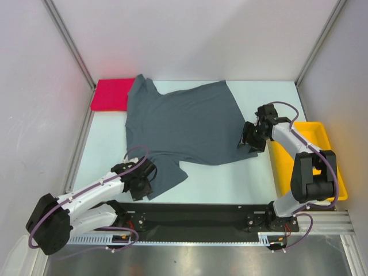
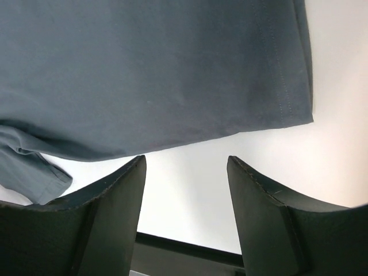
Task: Fold and stack the t-shirts
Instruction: Flatten the tshirt out
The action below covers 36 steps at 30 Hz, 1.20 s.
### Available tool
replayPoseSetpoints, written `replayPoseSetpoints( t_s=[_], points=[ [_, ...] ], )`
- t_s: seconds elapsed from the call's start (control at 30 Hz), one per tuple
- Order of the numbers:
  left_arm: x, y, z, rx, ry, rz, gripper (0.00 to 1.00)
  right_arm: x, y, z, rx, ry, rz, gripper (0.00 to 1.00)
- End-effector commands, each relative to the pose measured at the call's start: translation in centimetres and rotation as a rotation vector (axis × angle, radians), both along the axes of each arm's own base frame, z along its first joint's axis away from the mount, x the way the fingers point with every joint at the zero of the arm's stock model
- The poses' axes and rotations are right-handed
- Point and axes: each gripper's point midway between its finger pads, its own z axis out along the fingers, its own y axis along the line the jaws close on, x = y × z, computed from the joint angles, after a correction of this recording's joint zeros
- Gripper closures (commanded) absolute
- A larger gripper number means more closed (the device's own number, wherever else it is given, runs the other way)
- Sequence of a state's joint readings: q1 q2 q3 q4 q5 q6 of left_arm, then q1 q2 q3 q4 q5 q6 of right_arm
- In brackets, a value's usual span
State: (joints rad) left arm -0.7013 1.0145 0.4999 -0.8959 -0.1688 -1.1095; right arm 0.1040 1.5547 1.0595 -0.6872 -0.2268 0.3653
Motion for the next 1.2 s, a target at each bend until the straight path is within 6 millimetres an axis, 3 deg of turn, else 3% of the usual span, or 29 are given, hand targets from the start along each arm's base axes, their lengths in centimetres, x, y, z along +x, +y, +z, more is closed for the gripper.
replayPoseSetpoints(
  t_s=[0.0, 0.37, 0.47, 0.5, 0.53, 0.6, 0.7, 0.93, 1.17],
  points=[
    [0.9, -1.1, -0.2, -0.046, -0.035, 0.007, 0.57, 0.3, 0.5, 1.7, 0.023, -0.056, 0.019, 0.36],
    [0.2, -1.1, -1.3, -0.047, 0.006, 0.008, 0.59, 1.0, 0.0, 1.3, 0.003, -0.041, -0.028, 0.37],
    [0.3, -1.1, -1.4, -0.043, 0.002, 0.015, 0.68, 1.3, -0.8, 0.6, -0.016, -0.022, -0.088, 0.37],
    [0.6, -1.0, -1.3, -0.032, -0.007, 0.020, 0.74, 1.4, -1.0, 0.3, -0.016, -0.008, -0.126, 0.38],
    [0.8, -1.0, -1.2, -0.032, -0.013, 0.022, 0.89, 1.5, -1.3, 0.1, -0.016, -0.001, -0.151, 0.39],
    [1.0, -0.8, -1.1, -0.027, -0.018, 0.037, 1.00, 1.7, -1.9, -0.3, -0.030, 0.006, -0.198, 0.39],
    [1.9, -0.6, -0.1, -0.013, -0.056, 0.029, 1.00, 1.8, -2.7, -1.2, -0.058, 0.027, -0.241, 0.40],
    [6.2, -1.4, 5.7, 0.000, -0.248, -0.065, 1.00, 1.4, -4.3, -2.3, -0.127, 0.050, -0.352, 0.54],
    [8.0, -2.0, 8.8, 0.002, -0.328, -0.127, 1.00, 1.1, -5.8, -3.6, -0.207, 0.047, -0.456, 0.58]
  ],
)
